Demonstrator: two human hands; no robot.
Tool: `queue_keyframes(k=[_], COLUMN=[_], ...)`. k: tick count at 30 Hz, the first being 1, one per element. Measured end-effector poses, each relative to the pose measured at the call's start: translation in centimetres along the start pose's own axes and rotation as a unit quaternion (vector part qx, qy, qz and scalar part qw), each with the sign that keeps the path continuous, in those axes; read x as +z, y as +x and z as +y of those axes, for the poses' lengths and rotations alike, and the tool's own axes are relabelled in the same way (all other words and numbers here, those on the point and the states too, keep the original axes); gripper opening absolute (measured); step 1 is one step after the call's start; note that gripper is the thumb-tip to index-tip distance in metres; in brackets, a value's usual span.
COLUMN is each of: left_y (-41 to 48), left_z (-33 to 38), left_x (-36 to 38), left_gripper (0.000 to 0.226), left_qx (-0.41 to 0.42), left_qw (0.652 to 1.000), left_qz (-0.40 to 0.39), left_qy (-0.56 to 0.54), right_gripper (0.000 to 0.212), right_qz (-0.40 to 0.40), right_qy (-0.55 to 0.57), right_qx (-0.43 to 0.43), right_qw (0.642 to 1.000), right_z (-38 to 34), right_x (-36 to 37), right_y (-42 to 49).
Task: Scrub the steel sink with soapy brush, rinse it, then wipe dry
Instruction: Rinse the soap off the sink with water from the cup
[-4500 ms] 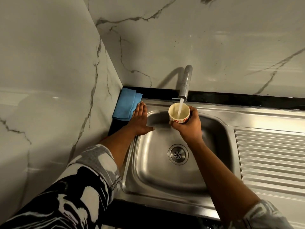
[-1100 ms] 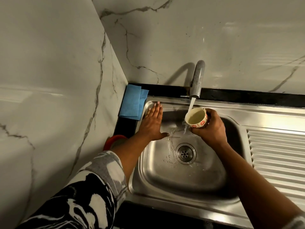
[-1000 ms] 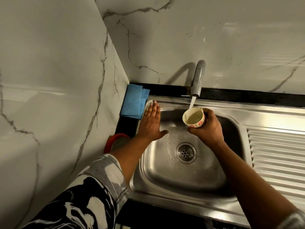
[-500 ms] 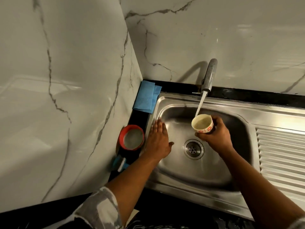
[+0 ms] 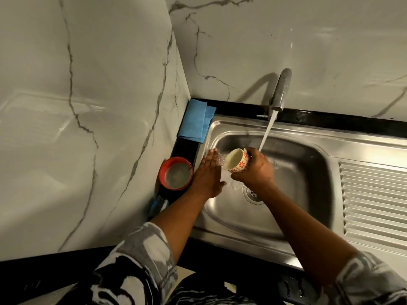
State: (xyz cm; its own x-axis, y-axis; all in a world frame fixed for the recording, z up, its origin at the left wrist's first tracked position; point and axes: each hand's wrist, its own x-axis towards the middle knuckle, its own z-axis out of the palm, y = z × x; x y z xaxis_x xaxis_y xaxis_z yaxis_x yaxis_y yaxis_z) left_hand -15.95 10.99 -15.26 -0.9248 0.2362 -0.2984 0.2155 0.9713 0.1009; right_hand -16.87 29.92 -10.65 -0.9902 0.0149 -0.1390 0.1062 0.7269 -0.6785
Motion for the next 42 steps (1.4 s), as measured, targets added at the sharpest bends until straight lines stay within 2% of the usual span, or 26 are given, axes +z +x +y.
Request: queue_keyframes(k=[4,8,12,16,20,23,32,38,42], left_y=[-3.2,-6.6,-8.1,-8.8,-10.3,-10.5,-9.9,-9.4,-9.4], left_z=[1.1,2.2,2.4,2.1,2.4,2.4,1.8,1.7,1.7], left_x=[1.5,2.9,3.0,3.0,2.8,3.3,3.4,2.2,1.7], left_gripper=[0.11,0.11,0.105,0.099,0.118,0.119,0.108,0.096,0.092], left_qx=[-0.019,-0.041,-0.049,-0.029,-0.016,-0.002,0.036,0.045,0.048], left_qw=[1.0,0.999,0.998,0.999,0.997,0.997,0.992,0.98,0.978], left_qz=[-0.008,-0.013,-0.031,-0.036,-0.055,-0.075,-0.12,-0.19,-0.201], left_qy=[0.006,0.016,0.01,-0.024,-0.046,-0.021,-0.01,-0.027,-0.033], right_gripper=[0.097,0.096,0.096,0.092,0.09,0.095,0.102,0.106,0.101], right_qz=[0.008,0.023,0.057,0.082,0.093,0.092,0.1,0.109,0.116], right_qy=[0.018,0.02,0.087,0.151,0.219,0.257,0.255,0.252,0.25], right_qx=[-0.002,0.046,0.082,0.069,0.055,0.059,0.07,0.08,0.083], right_qw=[1.0,0.998,0.991,0.983,0.97,0.96,0.959,0.958,0.958], right_z=[3.2,5.7,5.5,3.7,2.1,1.5,-0.1,-0.3,-0.6], right_x=[-1.4,-3.3,-4.4,-4.6,-4.5,-4.2,-4.7,-4.7,-4.6], right_y=[-1.7,-2.2,-0.9,0.7,1.5,1.7,2.3,2.2,1.8])
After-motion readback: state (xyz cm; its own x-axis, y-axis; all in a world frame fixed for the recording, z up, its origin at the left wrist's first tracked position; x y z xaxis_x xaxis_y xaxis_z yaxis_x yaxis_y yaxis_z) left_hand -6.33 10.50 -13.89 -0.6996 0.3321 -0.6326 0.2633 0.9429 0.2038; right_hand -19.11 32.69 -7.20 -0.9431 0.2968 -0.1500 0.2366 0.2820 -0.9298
